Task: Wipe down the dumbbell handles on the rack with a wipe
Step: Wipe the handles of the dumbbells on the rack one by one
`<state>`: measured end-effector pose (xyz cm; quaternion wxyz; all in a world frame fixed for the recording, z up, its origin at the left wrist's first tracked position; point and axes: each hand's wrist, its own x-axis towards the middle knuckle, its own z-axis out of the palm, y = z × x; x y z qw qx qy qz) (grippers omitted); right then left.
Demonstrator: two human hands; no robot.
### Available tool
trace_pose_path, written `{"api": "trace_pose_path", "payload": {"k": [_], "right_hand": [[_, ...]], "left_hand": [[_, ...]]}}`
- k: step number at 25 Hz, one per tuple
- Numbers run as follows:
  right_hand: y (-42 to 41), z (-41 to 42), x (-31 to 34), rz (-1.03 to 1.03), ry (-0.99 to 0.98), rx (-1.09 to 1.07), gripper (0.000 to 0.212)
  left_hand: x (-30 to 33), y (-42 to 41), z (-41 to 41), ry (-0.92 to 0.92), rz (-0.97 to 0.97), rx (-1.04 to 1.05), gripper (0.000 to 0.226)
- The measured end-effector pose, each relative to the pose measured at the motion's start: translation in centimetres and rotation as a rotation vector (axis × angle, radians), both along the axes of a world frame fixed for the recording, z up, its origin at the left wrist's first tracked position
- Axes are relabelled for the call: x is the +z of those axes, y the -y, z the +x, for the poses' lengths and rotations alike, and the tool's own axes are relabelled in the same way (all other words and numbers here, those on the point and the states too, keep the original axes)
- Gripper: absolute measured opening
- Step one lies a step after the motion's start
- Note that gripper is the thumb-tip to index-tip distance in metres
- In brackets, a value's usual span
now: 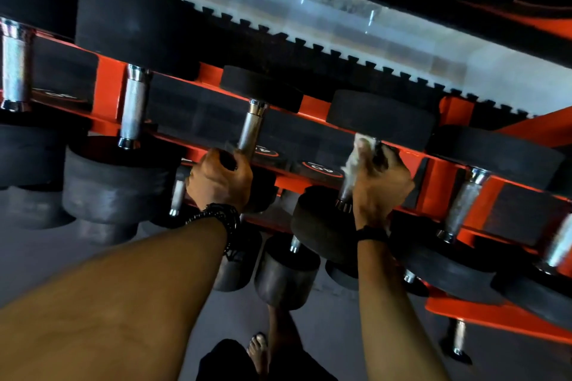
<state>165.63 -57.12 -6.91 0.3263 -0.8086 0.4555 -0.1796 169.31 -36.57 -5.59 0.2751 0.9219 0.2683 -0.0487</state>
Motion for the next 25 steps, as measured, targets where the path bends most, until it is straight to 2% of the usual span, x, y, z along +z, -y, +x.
{"api": "trace_pose_path", "payload": {"k": [3, 5, 7, 9, 10, 11, 13, 14, 15, 17, 18, 19, 20, 22, 23, 25], "right_hand": [[-0.2, -0.1, 0.0, 0.27, 0.262, -0.037, 0.034], [0.3, 0.8, 0.3, 0.484, 0.254, -0.164, 0.032], [1.6, 1.7, -0.4, 0.639, 0.146, -0.247, 0.03], [3.2, 1.8, -1.7, 0.655, 0.148, -0.213, 0.017], [3.2, 1.8, -2.4, 0.623, 0.15, -0.183, 0.02], [2.5, 1.9, -2.0, 0.587, 0.111, -0.161, 0.026], [-0.4, 2.4, 1.0, 0.612, 0.082, -0.102, 0.012], [-1.2, 2.7, 1.8, 0.632, 0.066, -0.063, 0.013], [-1.3, 3.0, 2.0, 0.702, 0.085, -0.048, 0.019], [0.1, 3.4, 1.7, 0.955, 0.119, -0.089, 0.046], [0.4, 3.2, 2.1, 1.022, 0.105, -0.092, 0.04], [0.1, 2.8, 2.6, 0.991, 0.061, -0.089, 0.023], [-0.8, 2.3, 3.2, 0.869, 0.015, -0.057, 0.015], [-1.9, 1.4, 3.1, 0.653, -0.022, 0.018, 0.022], [-1.6, 1.5, 2.9, 0.684, -0.005, 0.032, 0.023], [0.5, 2.4, 2.8, 0.931, 0.037, 0.04, 0.025]], "left_hand": [[0.0, 0.2, 0.1, -0.005, -0.002, -0.001, 0.029], [0.0, 0.1, 0.1, -0.002, -0.006, -0.005, 0.029], [0.1, 0.1, 0.2, -0.003, 0.0, -0.007, 0.029], [0.1, 0.1, 0.1, 0.004, -0.006, -0.008, 0.03], [0.1, 0.1, 0.1, 0.01, -0.014, -0.01, 0.031], [0.1, 0.1, 0.1, 0.015, -0.019, -0.014, 0.033], [0.0, 0.1, 0.0, 0.016, -0.02, -0.018, 0.036], [0.0, 0.1, 0.1, 0.012, -0.02, -0.019, 0.037], [0.0, 0.1, 0.1, 0.005, -0.019, -0.019, 0.035], [0.0, 0.1, 0.0, -0.003, -0.019, -0.021, 0.031], [0.0, 0.1, -0.1, 0.001, -0.022, -0.019, 0.03], [0.1, 0.2, 0.0, 0.008, -0.024, -0.016, 0.03], [0.1, 0.2, 0.0, 0.012, -0.028, -0.011, 0.029], [0.1, 0.1, 0.1, 0.007, -0.025, -0.011, 0.026], [0.1, 0.1, 0.1, -0.006, -0.025, -0.014, 0.025], [0.2, 0.2, 0.0, -0.008, -0.031, -0.019, 0.029]]}}
